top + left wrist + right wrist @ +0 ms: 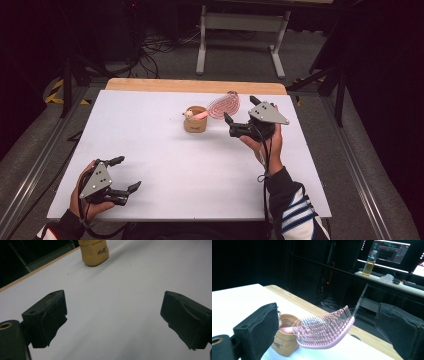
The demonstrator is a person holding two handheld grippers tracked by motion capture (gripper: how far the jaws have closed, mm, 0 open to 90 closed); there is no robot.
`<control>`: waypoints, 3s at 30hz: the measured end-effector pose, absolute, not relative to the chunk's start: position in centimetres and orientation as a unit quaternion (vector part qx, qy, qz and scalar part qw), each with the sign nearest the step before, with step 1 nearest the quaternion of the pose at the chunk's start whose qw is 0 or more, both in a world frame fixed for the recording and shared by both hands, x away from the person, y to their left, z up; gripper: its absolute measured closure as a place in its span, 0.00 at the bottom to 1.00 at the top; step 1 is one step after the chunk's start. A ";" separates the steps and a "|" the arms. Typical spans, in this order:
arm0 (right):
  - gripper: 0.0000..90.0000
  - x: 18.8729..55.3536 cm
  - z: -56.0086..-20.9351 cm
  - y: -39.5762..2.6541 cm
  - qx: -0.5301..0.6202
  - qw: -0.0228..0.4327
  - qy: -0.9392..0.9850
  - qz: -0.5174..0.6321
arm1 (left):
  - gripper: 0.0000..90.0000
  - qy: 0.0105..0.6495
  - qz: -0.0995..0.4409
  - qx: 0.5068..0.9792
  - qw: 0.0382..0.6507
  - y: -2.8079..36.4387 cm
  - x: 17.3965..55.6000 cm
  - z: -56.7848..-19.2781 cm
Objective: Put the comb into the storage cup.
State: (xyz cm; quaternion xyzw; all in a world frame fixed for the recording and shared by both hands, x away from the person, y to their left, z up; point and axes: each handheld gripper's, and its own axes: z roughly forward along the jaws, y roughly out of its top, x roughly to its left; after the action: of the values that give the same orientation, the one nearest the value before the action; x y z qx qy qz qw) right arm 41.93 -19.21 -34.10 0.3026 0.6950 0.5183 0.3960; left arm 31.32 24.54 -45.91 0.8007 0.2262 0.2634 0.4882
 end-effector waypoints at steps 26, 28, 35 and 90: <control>0.06 38.6 -34.5 -19.2 0.266 0.402 0.698 0.530 | 0.08 0.221 0.269 0.803 0.484 24.6 31.2 -45.8; 0.06 38.3 -34.4 -19.4 0.263 0.404 0.697 0.531 | 0.08 0.222 0.269 0.803 0.484 24.5 31.2 -45.9; 0.06 37.6 -34.4 -19.5 0.257 0.403 0.697 0.535 | 0.08 0.220 0.270 0.803 0.485 24.5 31.0 -45.8; 0.06 33.0 -39.7 -21.0 0.219 0.412 0.735 0.492 | 0.08 0.217 0.273 0.807 0.477 24.2 30.9 -45.8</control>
State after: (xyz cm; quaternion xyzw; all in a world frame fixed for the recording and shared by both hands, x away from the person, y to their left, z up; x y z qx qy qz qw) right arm 33.05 -21.00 -39.65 0.2192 0.7355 0.4915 0.4116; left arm 30.93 24.20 -45.81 0.8068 0.2174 0.2728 0.4769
